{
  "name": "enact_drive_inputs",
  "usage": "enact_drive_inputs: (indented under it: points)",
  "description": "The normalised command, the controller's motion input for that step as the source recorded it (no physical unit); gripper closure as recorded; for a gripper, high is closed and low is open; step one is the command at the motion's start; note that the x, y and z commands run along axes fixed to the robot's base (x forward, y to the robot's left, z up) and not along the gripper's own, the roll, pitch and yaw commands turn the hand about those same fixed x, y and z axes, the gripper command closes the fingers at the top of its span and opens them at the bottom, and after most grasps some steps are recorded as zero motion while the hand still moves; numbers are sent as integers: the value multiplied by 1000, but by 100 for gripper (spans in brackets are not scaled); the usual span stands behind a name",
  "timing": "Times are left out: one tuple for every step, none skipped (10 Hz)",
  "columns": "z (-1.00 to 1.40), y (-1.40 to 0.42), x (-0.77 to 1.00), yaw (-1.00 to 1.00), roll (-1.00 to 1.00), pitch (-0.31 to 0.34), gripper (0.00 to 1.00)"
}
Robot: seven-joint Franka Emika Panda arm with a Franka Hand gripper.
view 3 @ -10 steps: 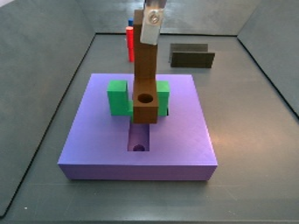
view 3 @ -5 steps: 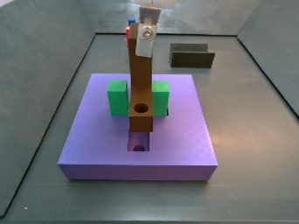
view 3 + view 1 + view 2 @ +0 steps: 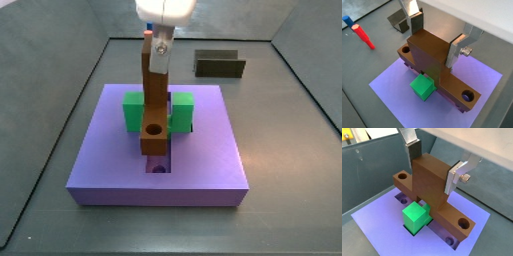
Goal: Pick up the brown object. Move up. Place the brown object on the fixture. Regrasp the brown object. Move to above the board. Insert the brown object.
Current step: Insert the brown object.
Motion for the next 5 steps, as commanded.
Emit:
enact_drive_inputs:
  points:
    - [-154, 0, 0, 0, 0, -34, 100]
    - [-206, 0, 6, 0, 0, -26, 100]
    - [-226, 0, 0, 0, 0, -34, 100]
    - [-240, 0, 0, 0, 1, -34, 100]
    - [-237, 0, 0, 0, 3, -36, 100]
